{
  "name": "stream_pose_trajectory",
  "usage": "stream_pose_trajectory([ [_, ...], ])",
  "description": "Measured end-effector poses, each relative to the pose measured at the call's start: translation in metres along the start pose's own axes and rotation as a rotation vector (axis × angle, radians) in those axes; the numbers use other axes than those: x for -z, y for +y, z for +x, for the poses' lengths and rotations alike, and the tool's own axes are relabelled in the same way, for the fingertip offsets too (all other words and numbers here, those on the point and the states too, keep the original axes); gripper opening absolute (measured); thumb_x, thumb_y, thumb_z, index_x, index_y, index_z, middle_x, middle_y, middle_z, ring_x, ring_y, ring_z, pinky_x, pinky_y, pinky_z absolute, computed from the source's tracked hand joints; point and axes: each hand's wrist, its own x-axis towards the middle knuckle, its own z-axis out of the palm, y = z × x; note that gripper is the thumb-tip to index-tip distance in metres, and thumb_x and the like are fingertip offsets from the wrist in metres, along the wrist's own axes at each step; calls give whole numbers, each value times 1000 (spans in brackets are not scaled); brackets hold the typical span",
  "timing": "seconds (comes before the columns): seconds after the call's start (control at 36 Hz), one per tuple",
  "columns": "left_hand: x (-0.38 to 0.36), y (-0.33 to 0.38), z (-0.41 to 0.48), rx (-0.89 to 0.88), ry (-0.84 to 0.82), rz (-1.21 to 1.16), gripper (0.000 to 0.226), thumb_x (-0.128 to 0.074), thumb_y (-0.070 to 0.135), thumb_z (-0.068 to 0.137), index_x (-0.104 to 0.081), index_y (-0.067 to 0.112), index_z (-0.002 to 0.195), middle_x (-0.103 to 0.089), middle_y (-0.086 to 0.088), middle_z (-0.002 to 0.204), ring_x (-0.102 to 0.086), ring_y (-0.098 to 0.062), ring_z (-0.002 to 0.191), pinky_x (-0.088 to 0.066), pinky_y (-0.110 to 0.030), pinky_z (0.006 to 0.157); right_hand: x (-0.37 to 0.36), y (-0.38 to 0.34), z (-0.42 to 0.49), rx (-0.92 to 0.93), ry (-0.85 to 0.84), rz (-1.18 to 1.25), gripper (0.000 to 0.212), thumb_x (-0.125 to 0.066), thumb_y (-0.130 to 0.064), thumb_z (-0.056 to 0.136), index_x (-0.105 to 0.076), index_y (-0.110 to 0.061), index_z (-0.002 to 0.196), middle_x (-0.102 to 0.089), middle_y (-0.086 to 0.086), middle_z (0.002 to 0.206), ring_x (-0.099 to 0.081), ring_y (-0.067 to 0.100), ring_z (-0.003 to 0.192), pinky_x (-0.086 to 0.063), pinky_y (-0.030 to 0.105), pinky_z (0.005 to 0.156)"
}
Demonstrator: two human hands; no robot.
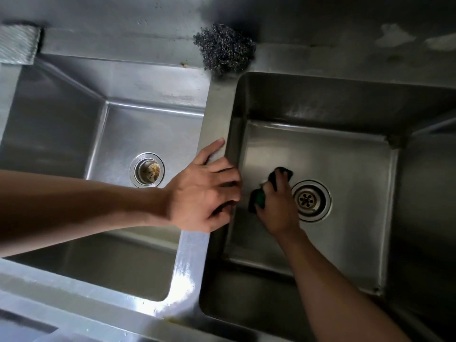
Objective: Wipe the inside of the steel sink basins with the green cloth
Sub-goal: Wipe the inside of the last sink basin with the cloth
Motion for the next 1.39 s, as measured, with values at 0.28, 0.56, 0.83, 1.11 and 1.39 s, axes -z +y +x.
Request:
stream_pose_trajectory([
  [0.28, 2, 0, 1, -1, -20, -4, 12, -64, 31, 78, -71, 22, 83, -62, 3, 95, -62, -28, 97, -23, -65, 123, -1, 51, -75, 574, -339, -130, 60, -78, -37, 64, -55, -18, 116, -31, 22, 156, -29, 40, 144, -39, 47, 112],
  [0.56, 1, 2, 0, 9, -18, 5, 13, -64, 31, 78, -72, 22, 85, -63, 2, 95, -64, -29, 99, -22, -64, 123, 7, 57, -66, 285, -194, -89, 76, -89, -22, 55, -51, -11, 119, -32, 27, 153, -29, 48, 142, -38, 54, 109],
  [0.83, 1, 2, 0, -1, -5, 0, 13, -61, 29, 79, -71, 22, 83, -64, 2, 94, -64, -30, 97, -24, -65, 122, -3, 49, -74, 637, -332, -89, 54, -78, -27, 66, -53, -20, 114, -33, 17, 157, -28, 39, 146, -37, 49, 112],
  [1.11, 0, 2, 0, 4, -2, 5, 13, -61, 30, 82, -71, 23, 84, -63, 2, 93, -64, -29, 98, -24, -65, 121, -21, -3, -45, 541, -323, -70, 74, -84, -34, 66, -54, -11, 130, -29, 27, 155, -28, 47, 143, -36, 54, 112],
  [1.39, 0, 1, 0, -5, 16, 2, 13, -60, 29, 82, -70, 22, 81, -63, 2, 92, -63, -29, 96, -25, -64, 122, -2, 44, -68, 657, -362, -117, 49, -65, -53, 79, -56, -20, 113, -30, 18, 157, -23, 38, 148, -33, 48, 115],
])
